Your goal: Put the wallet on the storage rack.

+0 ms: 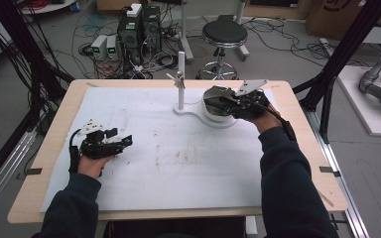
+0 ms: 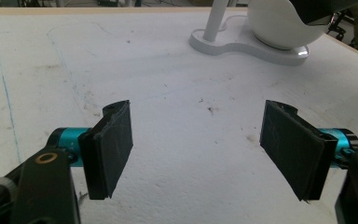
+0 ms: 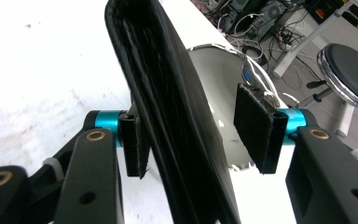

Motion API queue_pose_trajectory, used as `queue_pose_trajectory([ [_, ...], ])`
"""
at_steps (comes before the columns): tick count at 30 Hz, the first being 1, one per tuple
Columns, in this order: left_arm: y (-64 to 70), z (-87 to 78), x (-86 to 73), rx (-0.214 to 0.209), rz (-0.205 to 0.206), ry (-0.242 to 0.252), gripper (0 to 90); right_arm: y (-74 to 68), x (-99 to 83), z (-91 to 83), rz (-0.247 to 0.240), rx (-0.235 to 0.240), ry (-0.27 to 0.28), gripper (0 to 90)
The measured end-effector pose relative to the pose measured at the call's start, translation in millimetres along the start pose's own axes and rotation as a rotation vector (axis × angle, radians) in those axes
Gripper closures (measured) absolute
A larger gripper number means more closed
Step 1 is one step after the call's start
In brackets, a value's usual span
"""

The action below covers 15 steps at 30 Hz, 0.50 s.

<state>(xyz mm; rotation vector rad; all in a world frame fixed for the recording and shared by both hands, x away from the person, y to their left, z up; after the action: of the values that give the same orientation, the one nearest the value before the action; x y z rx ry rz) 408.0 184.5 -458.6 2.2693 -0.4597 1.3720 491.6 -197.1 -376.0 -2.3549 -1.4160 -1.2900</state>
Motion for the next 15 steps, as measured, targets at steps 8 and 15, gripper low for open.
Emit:
queue_pose_trajectory([
  [8,-0.5,-0.1,-1.1,0.002,-0.006,-0.009,25.3,0.0,-26.8,-13.3,0.029,0.007,0.083,58.9],
  [15,0.0,1.2,-1.7,0.004,-0.013,-0.013,25.6,-0.1,-22.3,-17.1,-0.090,-0.070,0.093,77.5],
])
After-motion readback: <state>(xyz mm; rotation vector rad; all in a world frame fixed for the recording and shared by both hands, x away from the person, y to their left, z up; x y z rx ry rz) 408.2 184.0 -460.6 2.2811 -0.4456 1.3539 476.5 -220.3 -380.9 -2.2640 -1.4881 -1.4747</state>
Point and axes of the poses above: each handheld gripper's, and its own axes: z roughly forward along the jaws, x roughly out of its top, y roughly to its right, the point moved 9 cm from there along z, roughly forward along the jaws, and after that the axes turned 2 degrees about x, right-handed, at the moved point
